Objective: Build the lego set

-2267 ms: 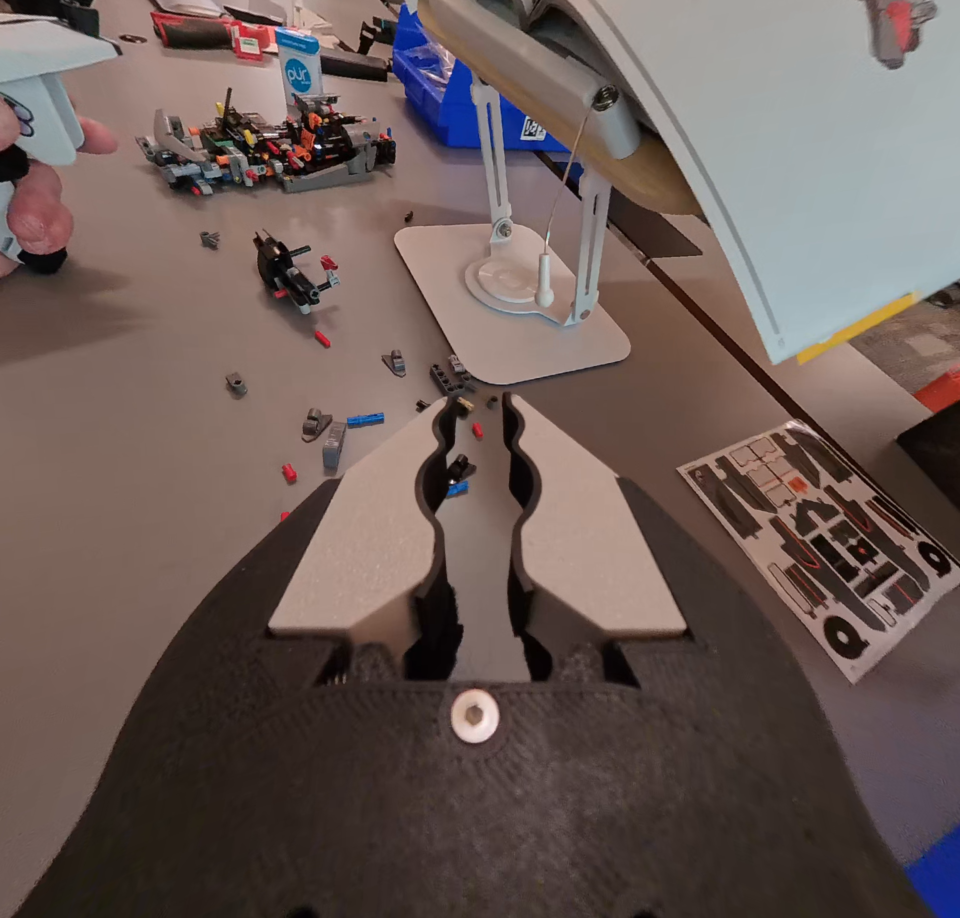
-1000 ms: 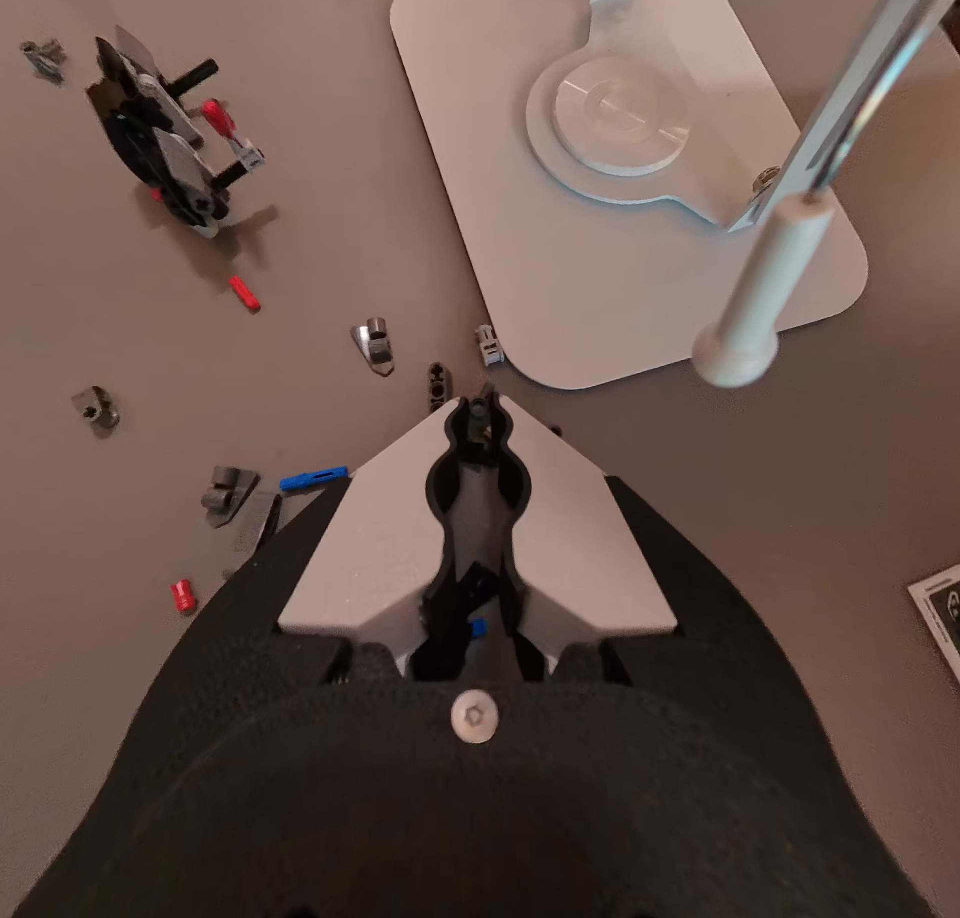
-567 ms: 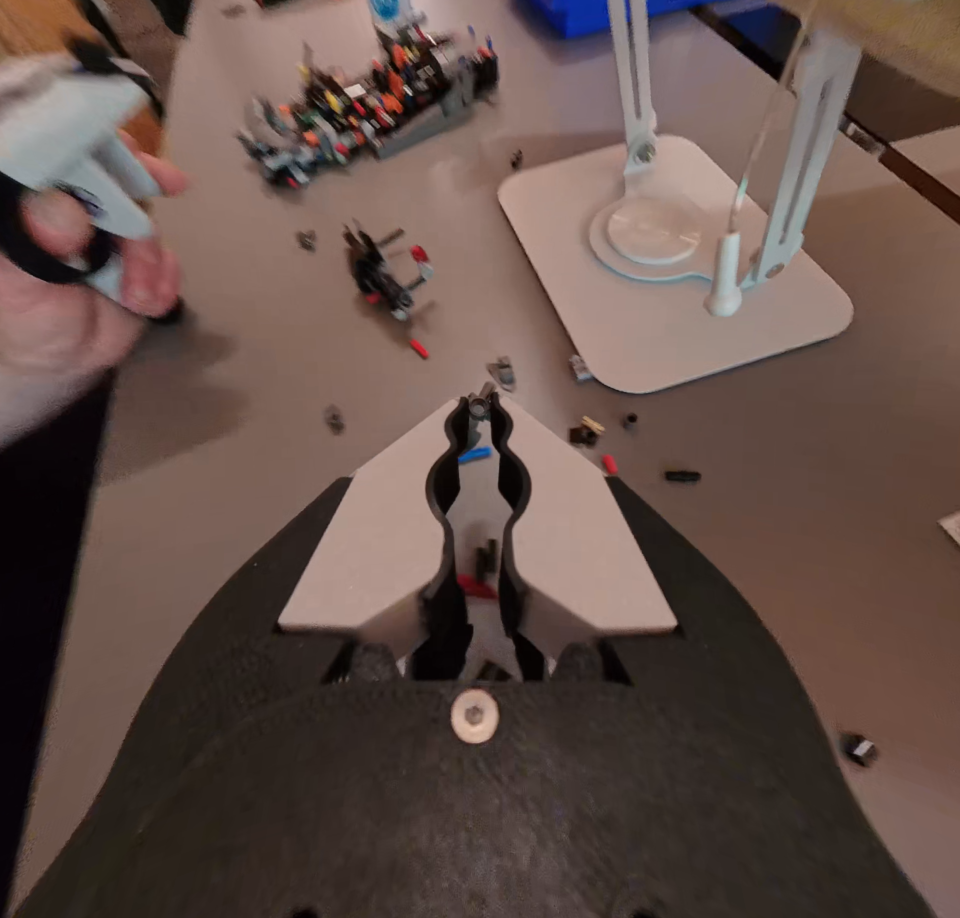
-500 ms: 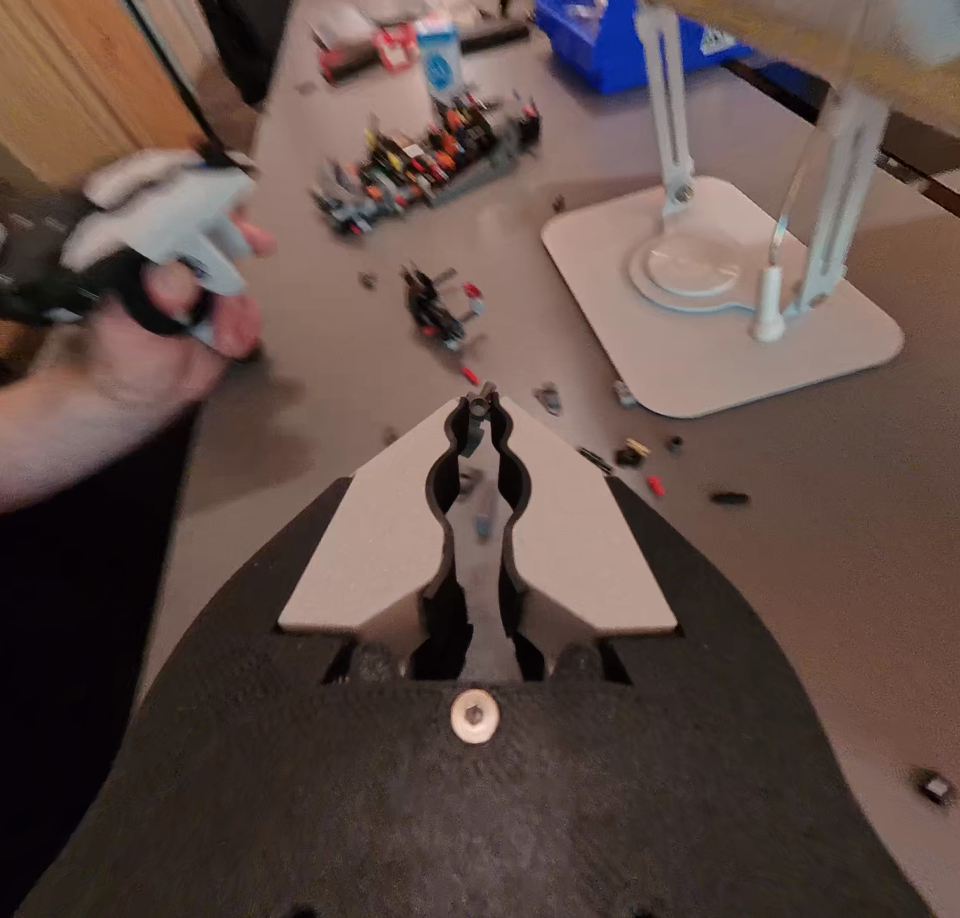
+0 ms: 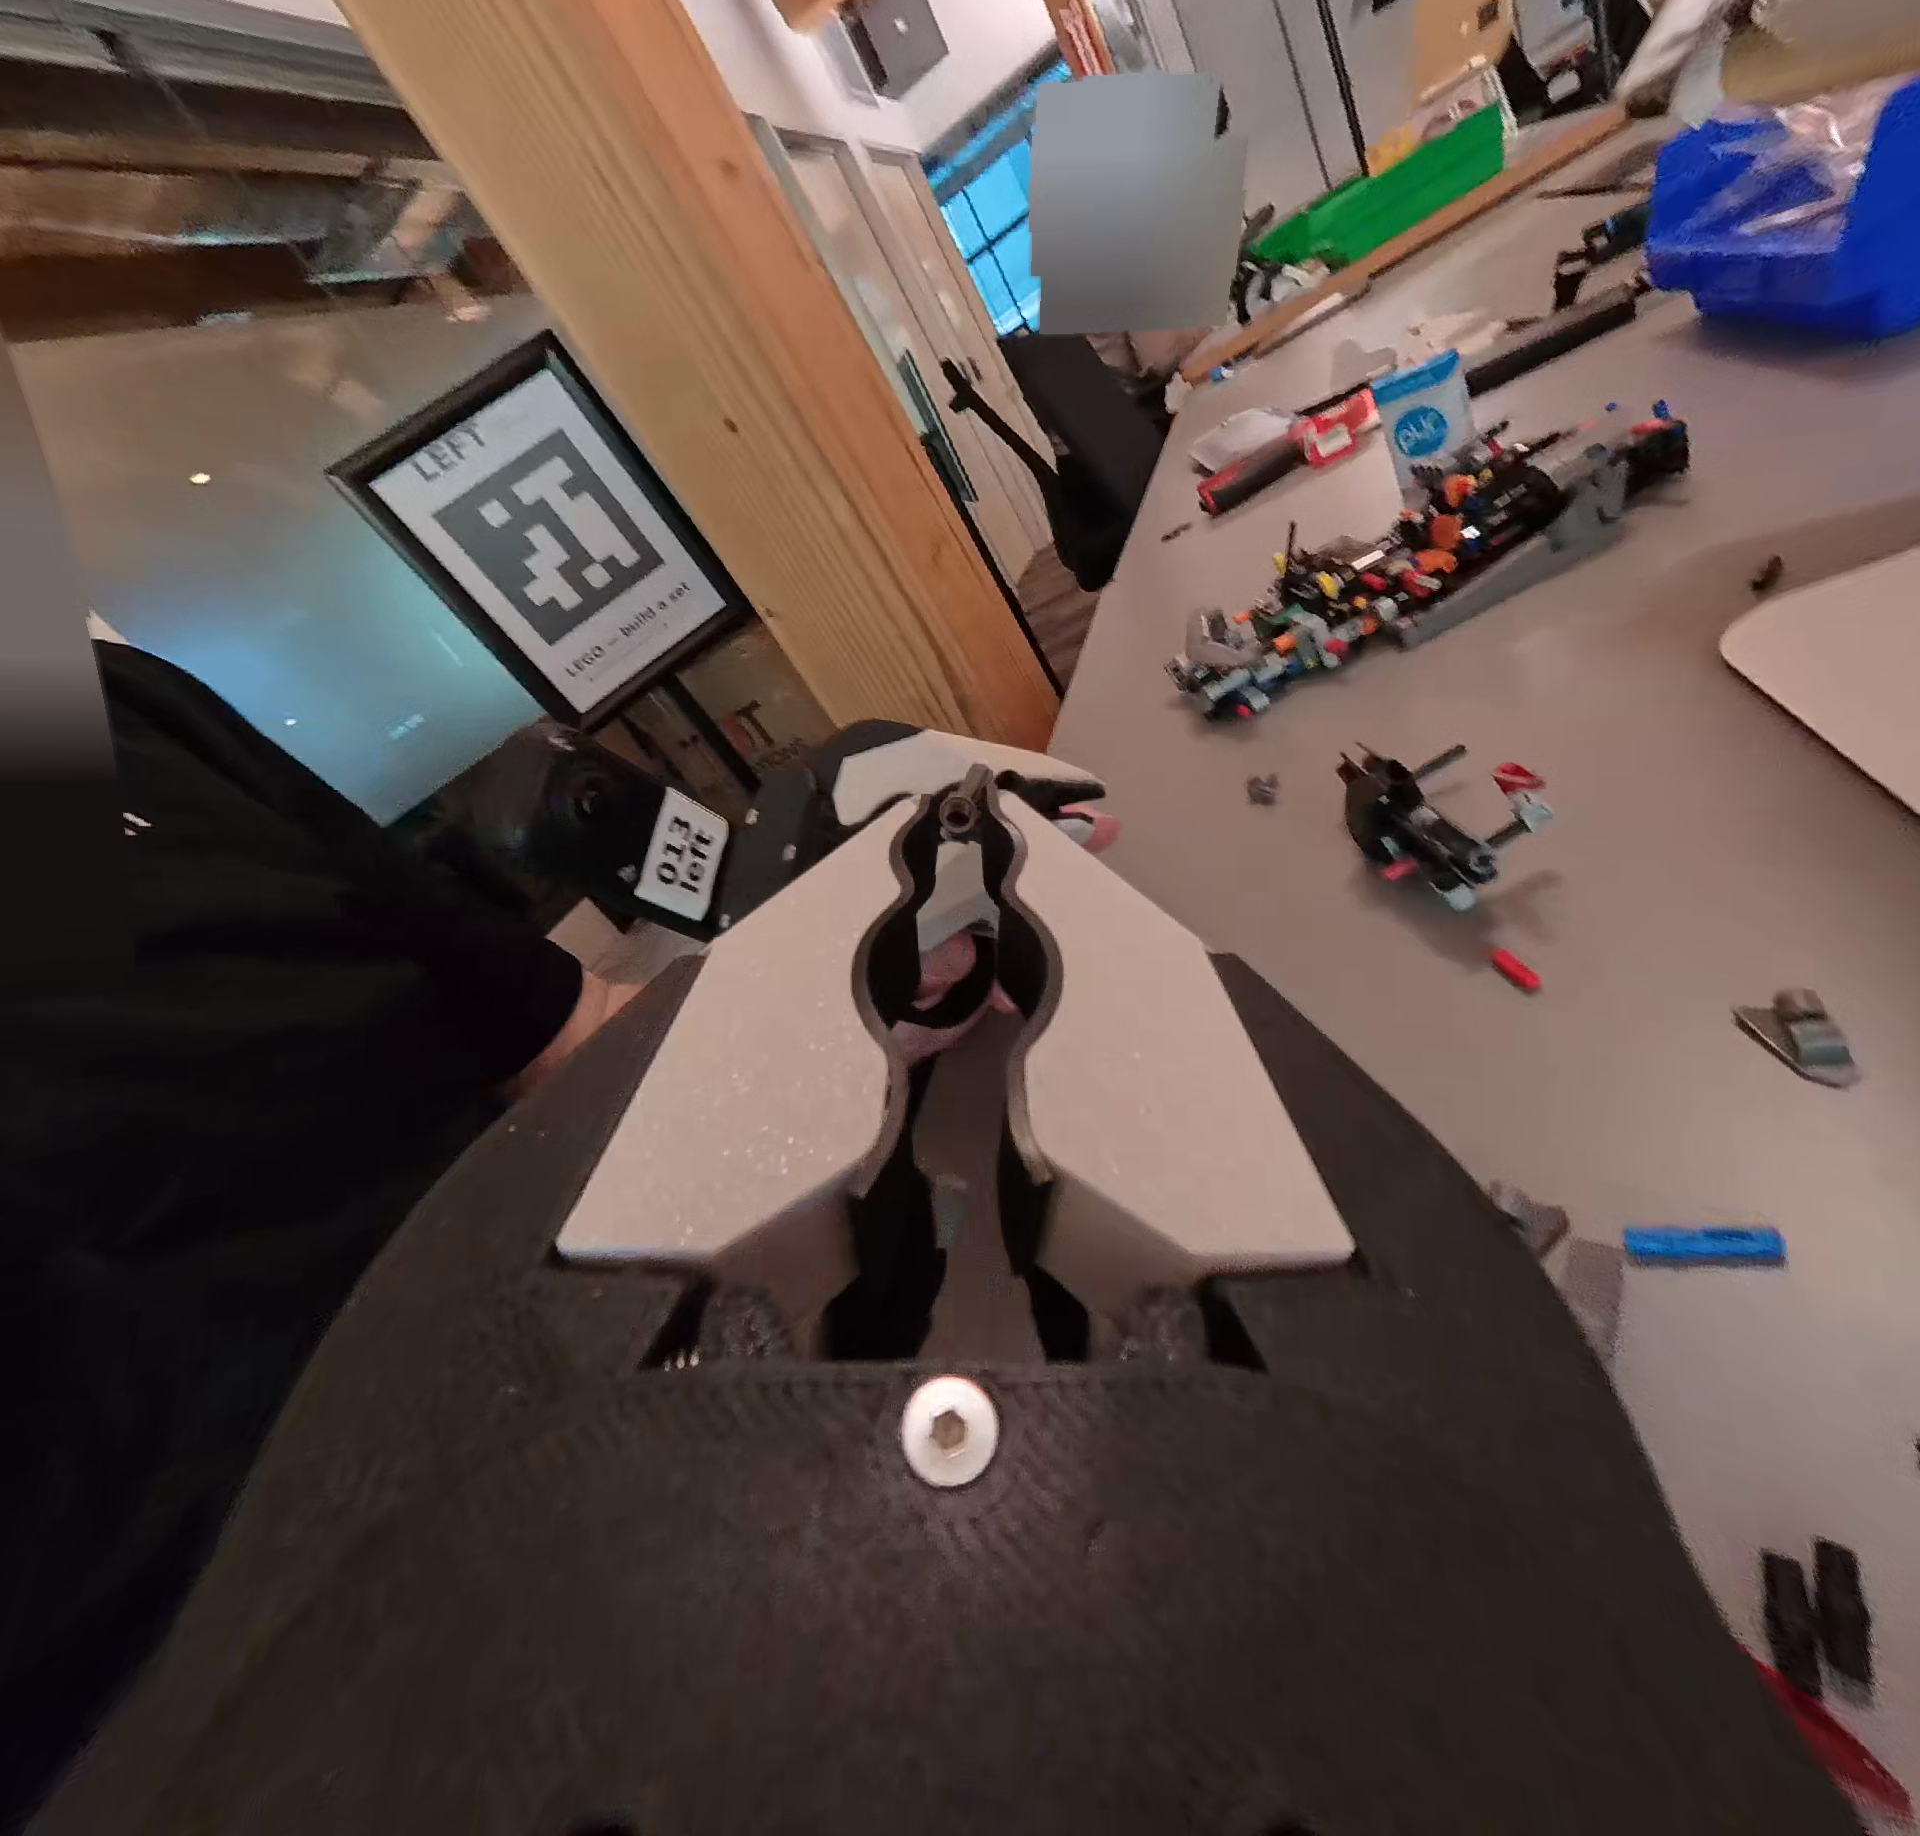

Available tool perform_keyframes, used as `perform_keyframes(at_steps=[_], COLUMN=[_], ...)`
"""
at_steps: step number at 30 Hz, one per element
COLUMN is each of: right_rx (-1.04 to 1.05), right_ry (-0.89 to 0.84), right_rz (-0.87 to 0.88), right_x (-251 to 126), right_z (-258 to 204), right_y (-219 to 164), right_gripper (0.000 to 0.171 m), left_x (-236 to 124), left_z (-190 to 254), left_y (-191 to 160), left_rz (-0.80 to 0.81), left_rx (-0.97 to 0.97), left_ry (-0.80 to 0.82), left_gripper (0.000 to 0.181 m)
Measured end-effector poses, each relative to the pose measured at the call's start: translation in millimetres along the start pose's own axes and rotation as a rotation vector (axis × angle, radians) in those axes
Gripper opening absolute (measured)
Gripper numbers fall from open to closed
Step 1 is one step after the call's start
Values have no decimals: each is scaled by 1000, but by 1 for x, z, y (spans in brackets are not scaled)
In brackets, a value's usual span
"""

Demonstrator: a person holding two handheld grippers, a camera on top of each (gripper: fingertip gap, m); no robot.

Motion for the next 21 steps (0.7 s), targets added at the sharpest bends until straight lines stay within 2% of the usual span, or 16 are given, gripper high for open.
perform_keyframes(at_steps=[5,9,16,21], right_rx=[-65,-38,16,111], right_ry=[-179,-235,-185,-16], right_rz=[-90,-134,-92,31], right_x=[-14,-34,-48,-44], right_z=[15,21,15,5], right_y=[-14,-27,-29,-19], right_gripper=[5,5,5,5], left_x=[5,7,9,12], left_z=[1,-1,5,21], left_y=[-7,-10,-9,-3], left_rz=[-58,-70,-77,-64], left_rx=[-20,-52,-30,3], left_ry=[-17,-30,-50,-94], left_gripper=[4,4,4,4])
Point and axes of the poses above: each gripper's, where its closed fingertips meet, x out along the fingers, y out of its top, z = x × y across the jaws, the point moved 6 cm from there along -x, back along the fingers, and after that the axes turned 3 degrees about -x, right-handed, at the moved point
